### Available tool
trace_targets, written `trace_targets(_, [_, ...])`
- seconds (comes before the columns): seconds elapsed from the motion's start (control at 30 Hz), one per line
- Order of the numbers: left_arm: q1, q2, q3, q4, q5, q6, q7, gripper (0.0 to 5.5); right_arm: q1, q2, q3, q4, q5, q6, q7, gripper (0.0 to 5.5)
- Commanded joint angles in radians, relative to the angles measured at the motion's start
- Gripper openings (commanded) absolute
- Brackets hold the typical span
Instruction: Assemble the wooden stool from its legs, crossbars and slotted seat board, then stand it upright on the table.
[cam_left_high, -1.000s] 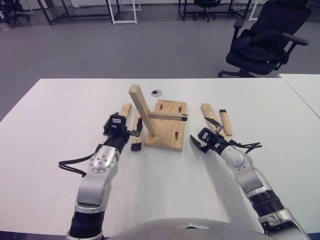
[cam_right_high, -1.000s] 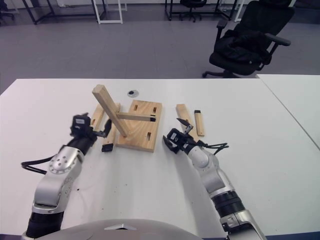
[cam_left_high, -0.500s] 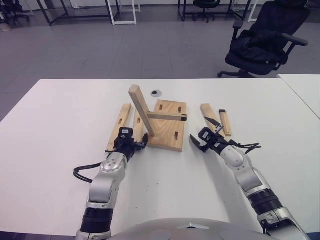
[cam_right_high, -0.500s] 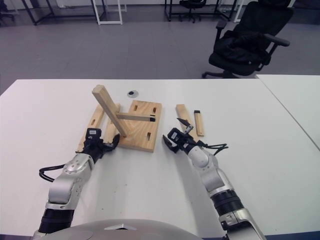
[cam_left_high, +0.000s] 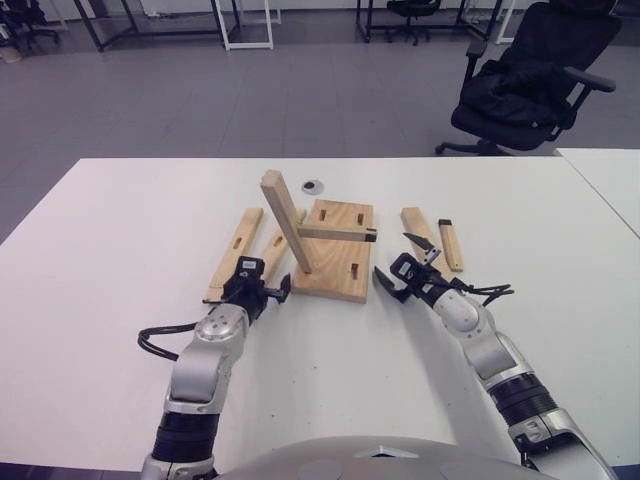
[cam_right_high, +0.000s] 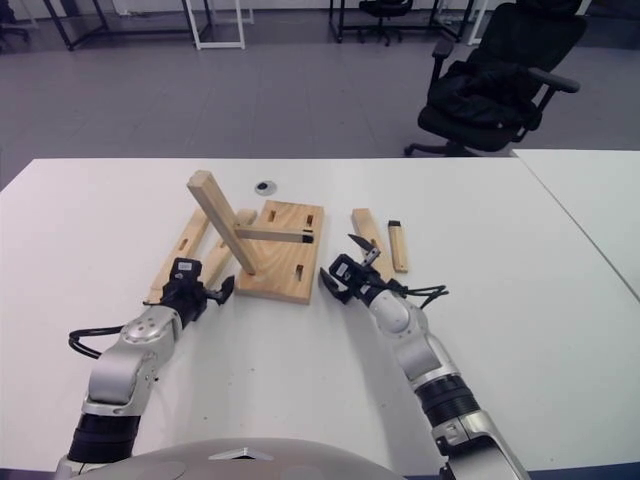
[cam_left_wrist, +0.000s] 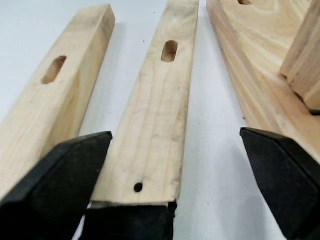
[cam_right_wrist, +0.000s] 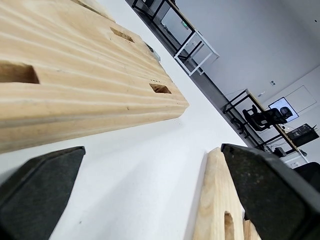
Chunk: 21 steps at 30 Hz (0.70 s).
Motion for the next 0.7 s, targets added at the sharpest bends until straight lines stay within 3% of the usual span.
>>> trace_targets(0.03, [-0.038,0.038,0.013,0.079,0.01,-0.028,-0.028,4.73,0.012,0.002,0.019,0.032,-0.02,0.023,0.016,5.09])
trace_targets(0.13, [-0.062,0.054,0.005,0.141,0.018,-0.057,-0.049,4.73,0.01,0.005,0.022,0.039,-0.019,0.023,0.013,5.09])
trace_targets(0.6, [-0.092,0.061,0.008,0.218,0.005,-0.104,-0.093,2.27,-0.002,0.012,0.029,0.052,-0.02,0.019,0.009,5.09])
trace_targets(0.7, [-0.095,0.058,0.017,0.224,0.009,-0.134,-0.088,2.08,-0.003,0.013,0.026,0.055,-0.02,0.017,0.009,5.09])
